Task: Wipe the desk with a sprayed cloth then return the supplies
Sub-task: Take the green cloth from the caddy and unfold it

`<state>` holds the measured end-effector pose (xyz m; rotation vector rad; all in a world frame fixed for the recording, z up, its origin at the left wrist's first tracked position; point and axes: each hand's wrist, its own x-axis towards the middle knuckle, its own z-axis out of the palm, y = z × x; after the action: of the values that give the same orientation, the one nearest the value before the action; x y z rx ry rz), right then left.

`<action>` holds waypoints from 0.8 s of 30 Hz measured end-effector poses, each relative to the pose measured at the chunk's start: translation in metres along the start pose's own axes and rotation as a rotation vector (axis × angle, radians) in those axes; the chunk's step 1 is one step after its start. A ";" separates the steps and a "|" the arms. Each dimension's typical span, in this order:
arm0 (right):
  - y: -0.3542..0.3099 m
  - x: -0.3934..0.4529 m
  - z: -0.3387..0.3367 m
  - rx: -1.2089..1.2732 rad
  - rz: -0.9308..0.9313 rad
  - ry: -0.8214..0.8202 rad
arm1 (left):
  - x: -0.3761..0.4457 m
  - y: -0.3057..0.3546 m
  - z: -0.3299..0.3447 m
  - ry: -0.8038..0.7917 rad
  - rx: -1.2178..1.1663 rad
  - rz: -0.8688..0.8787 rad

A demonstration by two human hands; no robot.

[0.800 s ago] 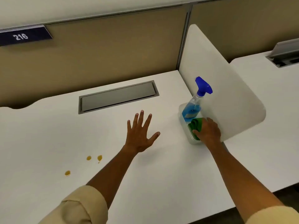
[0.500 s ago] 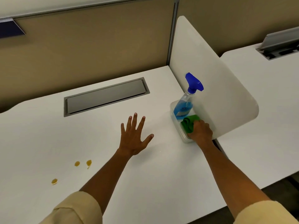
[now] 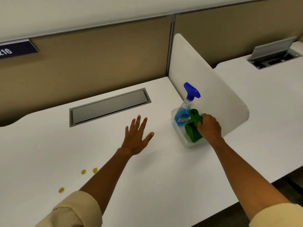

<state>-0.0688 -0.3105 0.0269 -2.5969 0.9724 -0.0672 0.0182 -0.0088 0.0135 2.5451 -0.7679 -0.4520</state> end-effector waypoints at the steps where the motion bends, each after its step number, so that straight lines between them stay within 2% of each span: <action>1: -0.003 -0.002 -0.007 0.023 -0.010 0.024 | -0.002 0.002 -0.006 0.009 -0.011 0.010; 12: -0.079 -0.051 -0.080 0.203 -0.203 0.238 | -0.034 0.018 -0.076 0.058 -0.238 0.085; 17: -0.144 -0.078 -0.086 0.383 -0.345 0.191 | -0.057 0.010 -0.117 0.095 -0.341 0.197; 24: -0.238 -0.124 -0.071 0.576 -0.592 0.029 | -0.095 -0.026 -0.173 0.231 -0.556 0.136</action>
<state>-0.0263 -0.0876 0.1870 -2.2387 0.1177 -0.4620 0.0273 0.1209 0.1640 1.9710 -0.6187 -0.2709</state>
